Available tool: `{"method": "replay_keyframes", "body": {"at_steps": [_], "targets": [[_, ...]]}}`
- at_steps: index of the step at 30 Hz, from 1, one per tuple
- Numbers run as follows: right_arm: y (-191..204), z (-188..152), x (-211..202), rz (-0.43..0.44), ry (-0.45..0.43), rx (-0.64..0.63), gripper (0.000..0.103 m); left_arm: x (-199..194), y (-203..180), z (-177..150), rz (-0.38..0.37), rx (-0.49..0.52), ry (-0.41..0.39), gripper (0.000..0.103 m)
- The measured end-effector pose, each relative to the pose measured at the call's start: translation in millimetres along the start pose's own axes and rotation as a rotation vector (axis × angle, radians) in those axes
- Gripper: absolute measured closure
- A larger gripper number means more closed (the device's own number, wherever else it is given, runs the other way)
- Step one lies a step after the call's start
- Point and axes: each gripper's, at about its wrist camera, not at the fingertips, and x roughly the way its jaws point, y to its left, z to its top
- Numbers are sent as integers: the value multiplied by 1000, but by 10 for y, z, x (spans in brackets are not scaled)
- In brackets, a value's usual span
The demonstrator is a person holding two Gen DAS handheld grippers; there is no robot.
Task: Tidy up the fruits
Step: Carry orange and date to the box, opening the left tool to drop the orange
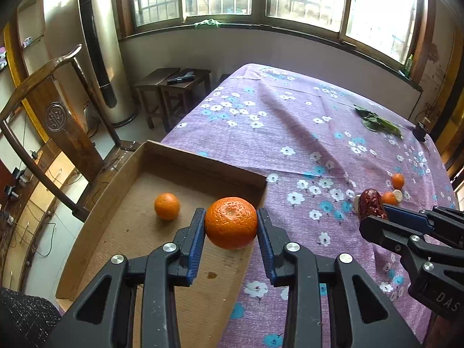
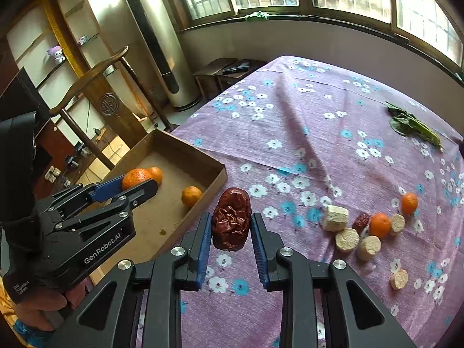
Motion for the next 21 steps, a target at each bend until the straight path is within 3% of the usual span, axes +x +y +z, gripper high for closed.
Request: {"method": "replay_keyframes", "body": {"at_steps": [21], "targets": [[573,185,645,78,89,-95,73,343,707,-123,81,-85,63,69]]}}
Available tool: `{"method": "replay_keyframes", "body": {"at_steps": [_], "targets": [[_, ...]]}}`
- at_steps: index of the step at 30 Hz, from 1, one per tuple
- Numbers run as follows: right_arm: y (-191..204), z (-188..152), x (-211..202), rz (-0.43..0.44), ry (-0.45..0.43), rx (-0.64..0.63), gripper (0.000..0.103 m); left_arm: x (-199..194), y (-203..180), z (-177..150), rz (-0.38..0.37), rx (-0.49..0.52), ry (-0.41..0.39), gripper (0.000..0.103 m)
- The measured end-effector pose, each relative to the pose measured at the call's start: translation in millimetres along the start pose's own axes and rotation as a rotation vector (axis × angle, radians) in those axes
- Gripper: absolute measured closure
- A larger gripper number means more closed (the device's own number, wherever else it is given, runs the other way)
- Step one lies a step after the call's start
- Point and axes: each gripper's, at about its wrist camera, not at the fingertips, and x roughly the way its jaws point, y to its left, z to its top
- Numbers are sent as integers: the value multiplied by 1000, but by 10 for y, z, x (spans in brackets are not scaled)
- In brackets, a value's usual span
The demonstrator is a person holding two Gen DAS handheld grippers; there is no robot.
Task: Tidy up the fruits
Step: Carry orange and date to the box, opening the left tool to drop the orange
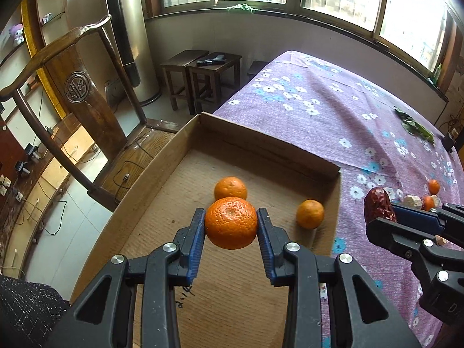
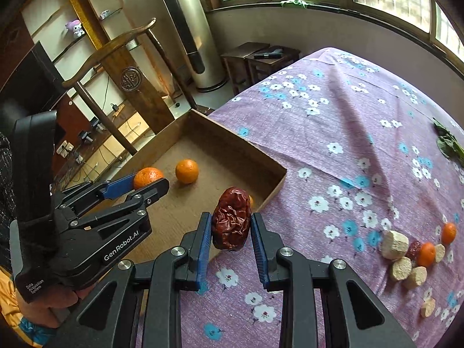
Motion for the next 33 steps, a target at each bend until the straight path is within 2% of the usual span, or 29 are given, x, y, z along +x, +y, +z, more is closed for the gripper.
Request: {"method": "replay_keyframes", "body": {"at_steps": [15,23,33], "targets": [[231,89,641,77,97,-23,73,296,293,-128,44,-33,68,69],[276,142,990,66,143,-37,73,422,336,-173,64,-31,91,69],[249,175,1137,51,146,-18,72,482,304,-122,71,-21,76,68]]}}
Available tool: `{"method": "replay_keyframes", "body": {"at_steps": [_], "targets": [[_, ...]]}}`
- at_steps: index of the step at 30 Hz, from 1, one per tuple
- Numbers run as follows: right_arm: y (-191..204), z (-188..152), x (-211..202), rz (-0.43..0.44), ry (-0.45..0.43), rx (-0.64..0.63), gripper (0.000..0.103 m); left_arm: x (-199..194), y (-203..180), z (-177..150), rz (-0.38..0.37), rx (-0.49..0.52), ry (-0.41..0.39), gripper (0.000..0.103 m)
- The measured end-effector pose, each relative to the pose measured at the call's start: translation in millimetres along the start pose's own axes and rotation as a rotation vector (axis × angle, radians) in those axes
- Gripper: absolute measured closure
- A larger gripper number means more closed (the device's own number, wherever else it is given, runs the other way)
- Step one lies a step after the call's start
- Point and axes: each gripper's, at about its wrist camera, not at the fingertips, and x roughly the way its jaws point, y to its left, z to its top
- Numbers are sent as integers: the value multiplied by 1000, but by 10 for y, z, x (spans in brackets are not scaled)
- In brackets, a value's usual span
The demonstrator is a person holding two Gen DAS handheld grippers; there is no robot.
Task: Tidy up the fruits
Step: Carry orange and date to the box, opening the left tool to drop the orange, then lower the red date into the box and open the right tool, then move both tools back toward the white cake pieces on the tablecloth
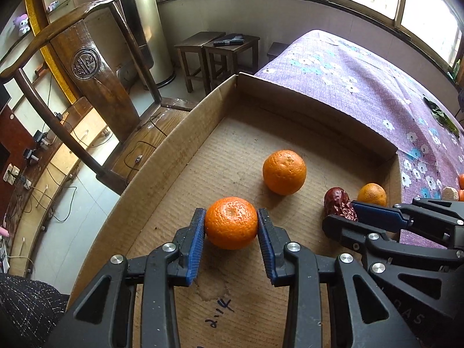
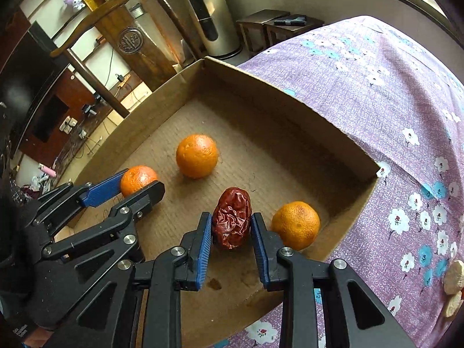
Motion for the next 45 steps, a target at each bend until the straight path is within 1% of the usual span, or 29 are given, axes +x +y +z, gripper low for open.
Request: {"method": "replay_keyframes", "body": {"at_steps": [2,4,6,8,11,13,14,15,18,20,22,25,27,29,32,42,45], "targets": [[-5,-3,-10,2,2,-1,72,-1,-3,-3,3,-1,-3,68],[-27,-25,-45,-8,0,-5,70,9,-12,-5,7,5,0,64],[-46,-41,-88,-9,-8,6,69,20,-11,-11,10,3,5,54],[-67,-46,-124,-2,-12,12,67,21,-5,-17,9,-2,6,51],[-45,-63,-188,-11,-21,2,66,-5,4,-18,16,-6,1,42],[-33,-74,-250,-10,-34,5,66,-40,7,-20,15,-12,-5,40],[-33,-85,-289,-10,-41,4,65,-59,7,-19,16,-14,-9,38],[-33,-102,-329,-13,-48,2,65,-86,2,-14,20,-14,-14,34],[-22,-130,-459,-27,-76,-1,64,-186,-12,4,23,-15,-38,30],[-24,-155,-550,-30,-95,4,59,-261,-22,23,22,-18,-51,27],[-43,-174,-645,-39,-110,0,56,-322,-41,40,12,-25,-63,23],[-69,-232,-794,-57,-129,-8,55,-406,-93,63,2,-22,-78,22],[-106,-271,-877,-60,-144,4,54,-468,-149,80,-7,-14,-90,19],[-186,-342,-967,-73,-155,19,50,-522,-223,90,-21,-8,-101,18],[-303,-424,-1070,-95,-158,43,50,-584,-343,105,-48,5,-109,18],[-740,-749,-1423,-169,-176,140,50,-735,-995,35,-127,105,-112,18],[-876,-856,-1555,-192,-190,167,48,-797,-1183,24,-142,129,-119,18]]}}
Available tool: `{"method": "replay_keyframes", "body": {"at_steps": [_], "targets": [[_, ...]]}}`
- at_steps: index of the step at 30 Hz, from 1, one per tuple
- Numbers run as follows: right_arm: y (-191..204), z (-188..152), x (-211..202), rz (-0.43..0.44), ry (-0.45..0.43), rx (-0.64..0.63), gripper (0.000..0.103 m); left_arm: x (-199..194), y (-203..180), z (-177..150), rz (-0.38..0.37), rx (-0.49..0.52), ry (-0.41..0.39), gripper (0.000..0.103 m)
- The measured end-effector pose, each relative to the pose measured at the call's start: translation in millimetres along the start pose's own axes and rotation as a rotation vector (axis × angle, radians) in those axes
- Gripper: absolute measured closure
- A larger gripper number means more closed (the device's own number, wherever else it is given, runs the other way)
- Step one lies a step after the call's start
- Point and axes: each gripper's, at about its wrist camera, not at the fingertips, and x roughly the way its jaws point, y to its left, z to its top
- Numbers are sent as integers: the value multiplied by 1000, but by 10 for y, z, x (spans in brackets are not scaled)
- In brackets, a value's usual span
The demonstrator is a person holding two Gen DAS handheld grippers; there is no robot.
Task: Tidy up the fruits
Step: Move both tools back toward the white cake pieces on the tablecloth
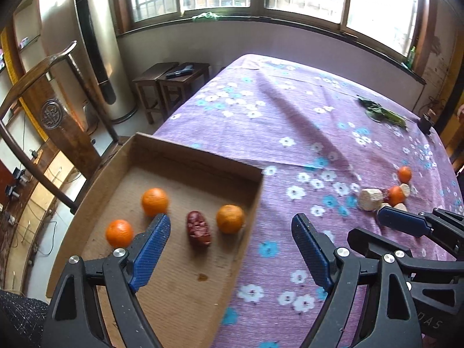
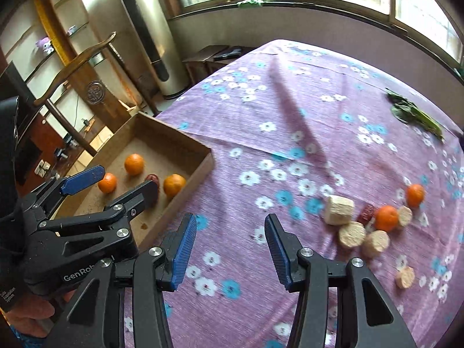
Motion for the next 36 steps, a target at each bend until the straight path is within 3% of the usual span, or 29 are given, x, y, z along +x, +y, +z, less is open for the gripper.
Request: {"method": "replay_keyframes", "body": {"at_steps": [4,13,20,36], "targets": [[-186,-47,-141,-28,-20,37,41,-46,-210,37,-23,26,-10,18],[-607,-261,-410,-83,-27,95,40,-99,-665,71,-69,69,-21,17],[-976,-442,-591,-129,-32,152,31,-108,-961,54,-104,102,-13,12],[-1496,-740,-530,-141,32,229,30,128,-1398,-5,-152,145,60,12]]}}
